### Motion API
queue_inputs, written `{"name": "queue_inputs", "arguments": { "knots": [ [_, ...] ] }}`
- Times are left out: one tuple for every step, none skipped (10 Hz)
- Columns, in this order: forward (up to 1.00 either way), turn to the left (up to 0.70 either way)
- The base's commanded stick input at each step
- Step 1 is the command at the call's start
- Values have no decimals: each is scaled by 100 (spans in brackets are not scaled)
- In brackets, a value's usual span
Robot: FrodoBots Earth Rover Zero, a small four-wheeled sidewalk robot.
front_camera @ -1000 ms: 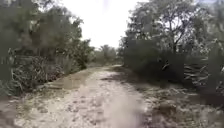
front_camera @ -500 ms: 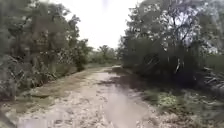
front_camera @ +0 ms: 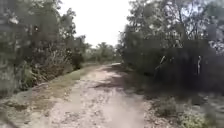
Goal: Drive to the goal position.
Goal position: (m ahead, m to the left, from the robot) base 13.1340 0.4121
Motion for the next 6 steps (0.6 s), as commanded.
{"name": "queue_inputs", "arguments": {
  "knots": [
    [85,0],
    [85,0],
    [85,0],
    [85,0],
    [85,0],
    [85,0]
  ]
}}
